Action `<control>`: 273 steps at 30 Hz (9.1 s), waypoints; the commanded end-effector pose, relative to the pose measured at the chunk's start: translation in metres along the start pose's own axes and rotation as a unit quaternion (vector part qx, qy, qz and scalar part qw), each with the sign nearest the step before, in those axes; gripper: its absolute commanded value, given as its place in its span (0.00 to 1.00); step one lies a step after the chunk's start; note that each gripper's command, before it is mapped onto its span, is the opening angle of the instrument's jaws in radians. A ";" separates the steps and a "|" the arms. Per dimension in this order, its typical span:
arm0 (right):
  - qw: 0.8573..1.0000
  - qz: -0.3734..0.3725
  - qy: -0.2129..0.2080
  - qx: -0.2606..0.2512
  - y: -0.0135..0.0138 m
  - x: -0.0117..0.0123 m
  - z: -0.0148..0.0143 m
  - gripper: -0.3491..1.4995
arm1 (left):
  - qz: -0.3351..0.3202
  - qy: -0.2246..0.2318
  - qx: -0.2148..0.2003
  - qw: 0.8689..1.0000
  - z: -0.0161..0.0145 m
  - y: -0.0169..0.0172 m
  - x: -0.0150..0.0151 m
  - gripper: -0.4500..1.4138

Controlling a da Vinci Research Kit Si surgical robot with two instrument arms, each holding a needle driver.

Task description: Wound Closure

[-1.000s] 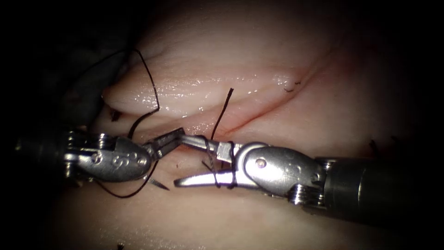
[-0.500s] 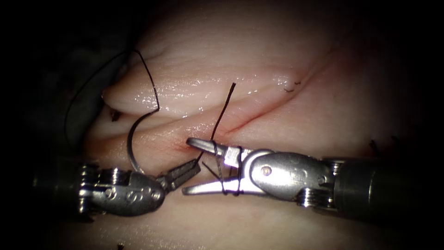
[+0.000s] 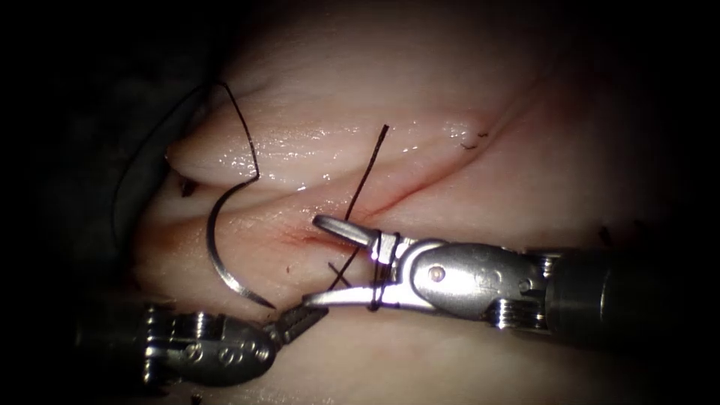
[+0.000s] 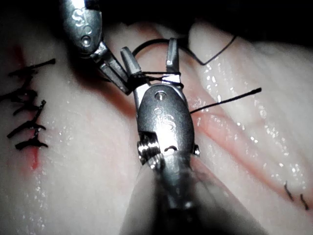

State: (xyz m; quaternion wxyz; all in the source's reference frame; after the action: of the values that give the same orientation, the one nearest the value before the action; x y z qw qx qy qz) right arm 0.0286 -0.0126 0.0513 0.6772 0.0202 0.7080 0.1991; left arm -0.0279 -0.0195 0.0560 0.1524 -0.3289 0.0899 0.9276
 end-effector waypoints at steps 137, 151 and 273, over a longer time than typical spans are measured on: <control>0.946 0.134 -0.125 -0.269 -0.0098 -0.0103 -0.0005 0.00 | -0.082 -0.022 0.074 0.994 0.0090 -0.0390 0.0005 0.00; 0.968 -0.092 -0.139 -0.186 -0.0102 -0.0100 -0.0005 0.00 | -0.074 0.000 0.112 0.991 0.0101 -0.0422 0.0014 0.00; 0.966 0.037 -0.039 0.253 0.0002 -0.0023 0.0038 0.00 | 0.065 -0.113 0.007 0.992 0.0063 -0.0151 -0.0035 0.00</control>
State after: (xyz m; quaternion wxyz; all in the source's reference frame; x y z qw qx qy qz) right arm 0.0316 -0.0120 0.0531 0.6715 0.2247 0.7051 0.0384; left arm -0.0234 -0.0042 0.0616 0.1045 -0.2138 0.0999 0.9661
